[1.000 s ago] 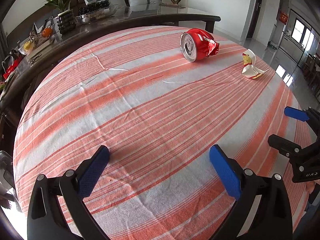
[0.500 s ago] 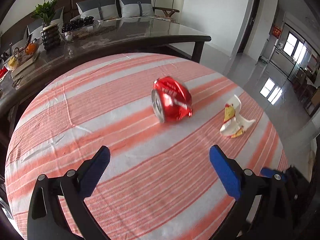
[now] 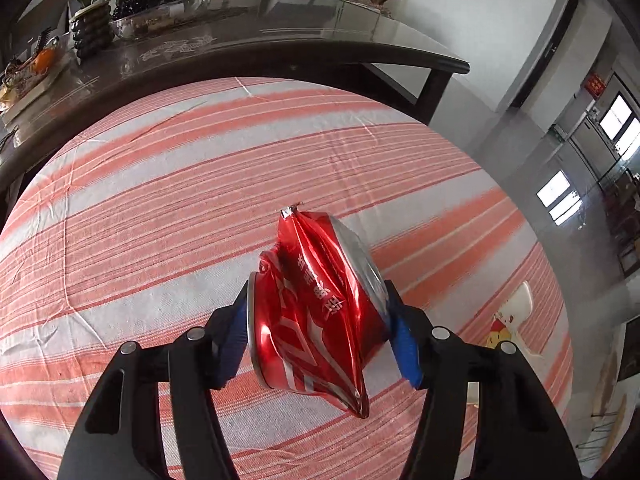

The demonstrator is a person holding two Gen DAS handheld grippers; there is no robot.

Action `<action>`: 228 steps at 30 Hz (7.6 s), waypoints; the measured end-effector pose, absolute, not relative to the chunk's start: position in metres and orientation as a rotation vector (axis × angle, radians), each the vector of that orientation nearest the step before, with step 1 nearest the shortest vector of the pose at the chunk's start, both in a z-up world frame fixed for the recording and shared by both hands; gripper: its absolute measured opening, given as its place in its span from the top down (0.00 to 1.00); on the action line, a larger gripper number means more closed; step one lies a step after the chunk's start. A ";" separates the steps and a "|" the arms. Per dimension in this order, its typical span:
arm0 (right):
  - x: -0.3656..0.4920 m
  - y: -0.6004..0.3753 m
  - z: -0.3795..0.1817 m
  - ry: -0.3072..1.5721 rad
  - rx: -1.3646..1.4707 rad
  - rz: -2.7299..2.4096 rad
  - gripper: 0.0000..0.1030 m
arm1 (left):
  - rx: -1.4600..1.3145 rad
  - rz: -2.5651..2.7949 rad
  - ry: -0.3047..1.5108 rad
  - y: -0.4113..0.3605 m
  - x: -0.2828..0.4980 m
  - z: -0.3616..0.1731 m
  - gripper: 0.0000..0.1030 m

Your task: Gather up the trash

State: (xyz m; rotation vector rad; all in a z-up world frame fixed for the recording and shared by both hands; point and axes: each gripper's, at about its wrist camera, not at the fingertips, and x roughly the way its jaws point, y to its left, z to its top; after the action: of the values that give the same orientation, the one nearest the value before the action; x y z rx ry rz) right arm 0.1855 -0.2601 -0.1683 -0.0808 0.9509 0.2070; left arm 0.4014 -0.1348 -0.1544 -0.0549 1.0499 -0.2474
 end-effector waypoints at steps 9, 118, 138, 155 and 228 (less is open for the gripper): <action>0.184 -0.261 -0.169 0.950 -0.081 0.207 0.05 | 0.148 -0.429 1.026 -0.063 0.302 -0.145 0.41; 0.048 -0.597 -0.189 0.962 0.447 -0.265 0.91 | 0.202 -1.007 0.988 -0.350 0.144 -0.127 0.48; 0.022 -0.700 -0.307 0.941 0.812 -0.464 0.33 | 0.242 -0.954 1.150 -0.513 0.197 -0.241 0.16; -0.100 -0.583 -0.116 0.554 0.464 -0.436 0.04 | 0.447 -0.721 0.567 -0.410 0.033 -0.104 0.05; -0.106 -0.516 -0.127 0.884 0.361 -0.443 0.04 | 0.392 -0.780 0.838 -0.392 0.029 -0.121 0.05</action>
State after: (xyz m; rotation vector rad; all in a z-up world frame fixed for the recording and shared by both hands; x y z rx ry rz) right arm -0.1056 -0.5161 -0.1270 0.3611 0.8838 -0.4427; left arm 0.0295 -0.3919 -0.1208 0.3915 0.8384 -0.7795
